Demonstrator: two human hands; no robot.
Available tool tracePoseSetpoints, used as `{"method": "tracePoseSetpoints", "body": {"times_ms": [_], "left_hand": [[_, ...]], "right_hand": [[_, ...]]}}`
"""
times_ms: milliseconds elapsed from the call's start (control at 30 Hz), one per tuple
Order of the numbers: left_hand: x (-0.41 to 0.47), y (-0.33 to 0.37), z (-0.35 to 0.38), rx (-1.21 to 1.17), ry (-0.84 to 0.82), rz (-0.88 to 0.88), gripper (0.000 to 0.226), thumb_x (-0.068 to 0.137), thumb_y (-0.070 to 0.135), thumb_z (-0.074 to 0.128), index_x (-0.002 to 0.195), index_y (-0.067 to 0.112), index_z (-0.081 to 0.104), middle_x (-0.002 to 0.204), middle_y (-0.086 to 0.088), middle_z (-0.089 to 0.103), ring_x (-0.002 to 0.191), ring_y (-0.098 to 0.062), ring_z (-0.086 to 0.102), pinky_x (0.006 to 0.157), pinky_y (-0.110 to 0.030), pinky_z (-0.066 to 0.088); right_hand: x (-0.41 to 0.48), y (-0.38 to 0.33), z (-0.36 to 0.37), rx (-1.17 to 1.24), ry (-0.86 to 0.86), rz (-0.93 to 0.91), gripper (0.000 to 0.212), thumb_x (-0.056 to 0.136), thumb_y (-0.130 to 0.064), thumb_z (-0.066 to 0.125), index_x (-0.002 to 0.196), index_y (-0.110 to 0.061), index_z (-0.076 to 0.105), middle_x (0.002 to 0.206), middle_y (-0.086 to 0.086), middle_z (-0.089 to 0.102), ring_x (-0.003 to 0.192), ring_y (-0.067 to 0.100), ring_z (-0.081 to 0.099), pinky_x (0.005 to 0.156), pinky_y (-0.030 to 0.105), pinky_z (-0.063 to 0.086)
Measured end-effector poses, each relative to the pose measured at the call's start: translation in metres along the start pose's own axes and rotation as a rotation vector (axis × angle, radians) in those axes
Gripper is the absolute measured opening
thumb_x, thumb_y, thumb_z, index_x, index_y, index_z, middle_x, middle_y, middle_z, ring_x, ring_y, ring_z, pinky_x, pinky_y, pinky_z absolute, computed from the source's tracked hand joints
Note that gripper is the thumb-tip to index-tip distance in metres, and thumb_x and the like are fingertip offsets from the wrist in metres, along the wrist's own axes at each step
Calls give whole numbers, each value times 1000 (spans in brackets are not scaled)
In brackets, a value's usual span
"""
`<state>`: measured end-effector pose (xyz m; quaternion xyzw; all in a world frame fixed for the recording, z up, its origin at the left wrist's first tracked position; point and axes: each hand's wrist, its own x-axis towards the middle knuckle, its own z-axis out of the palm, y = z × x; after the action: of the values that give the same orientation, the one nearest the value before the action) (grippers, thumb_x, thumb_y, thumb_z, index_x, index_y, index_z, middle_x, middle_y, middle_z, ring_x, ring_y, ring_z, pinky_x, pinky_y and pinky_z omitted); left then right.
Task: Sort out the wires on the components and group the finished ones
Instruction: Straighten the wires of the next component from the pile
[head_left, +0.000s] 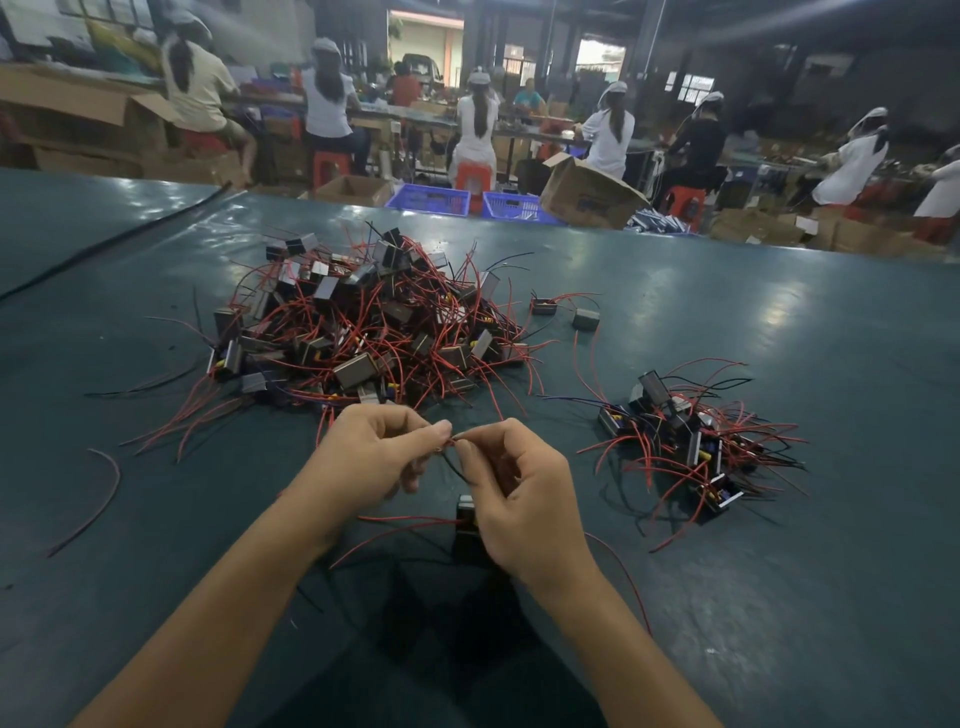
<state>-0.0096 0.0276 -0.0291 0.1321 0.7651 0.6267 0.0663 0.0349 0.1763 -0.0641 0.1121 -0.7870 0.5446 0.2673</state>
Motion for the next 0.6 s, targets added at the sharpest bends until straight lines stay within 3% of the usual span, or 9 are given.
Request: {"method": "tracePoseSetpoints", "body": {"times_ms": [67, 233, 400, 467, 533, 600], "left_hand": [[0, 2, 1, -96, -66, -144, 28, 91, 25, 64, 69, 8, 62, 52, 2, 55, 42, -8, 50, 39, -16, 34], [-2, 4, 2, -8, -102, -93, 35, 95, 32, 57, 64, 17, 61, 56, 6, 59, 46, -5, 52, 40, -14, 36], [-6, 10, 7, -484, -208, -502, 43, 91, 31, 58, 49, 22, 59, 53, 8, 47, 39, -6, 39, 39, -17, 30], [-6, 10, 11, -431, -160, -395, 46, 91, 34, 61, 48, 21, 59, 52, 5, 49, 40, -7, 41, 40, -17, 33], [-8, 8, 12, -163, -33, -46, 37, 86, 42, 63, 56, 20, 63, 54, 3, 57, 43, -7, 50, 42, -16, 39], [-8, 2, 9, 122, 68, 329, 24, 81, 44, 64, 78, 21, 68, 62, 5, 63, 51, -5, 56, 49, -15, 44]], "right_hand": [[0, 1, 0, -21, 4, -36, 5, 91, -12, 63, 91, -8, 67, 78, 0, 68, 68, 13, 64, 63, 28, 53], [2, 0, -2, -36, 24, -67, 8, 91, -14, 62, 92, -7, 67, 78, -2, 67, 69, 10, 63, 63, 19, 49], [0, -4, -2, -42, 27, -144, 5, 92, -12, 61, 92, -11, 66, 77, 0, 63, 66, 12, 59, 59, 25, 48], [1, -5, -3, -9, 33, -102, 6, 93, -12, 61, 90, -10, 66, 75, -3, 64, 64, 9, 59, 58, 21, 46], [2, -7, -4, 97, 32, 20, 9, 94, -9, 62, 86, -10, 67, 70, -9, 64, 59, 4, 56, 56, 17, 44], [5, -7, -6, 196, 36, 131, 14, 93, -7, 63, 82, -13, 67, 63, -11, 62, 55, 1, 52, 53, 15, 42]]}}
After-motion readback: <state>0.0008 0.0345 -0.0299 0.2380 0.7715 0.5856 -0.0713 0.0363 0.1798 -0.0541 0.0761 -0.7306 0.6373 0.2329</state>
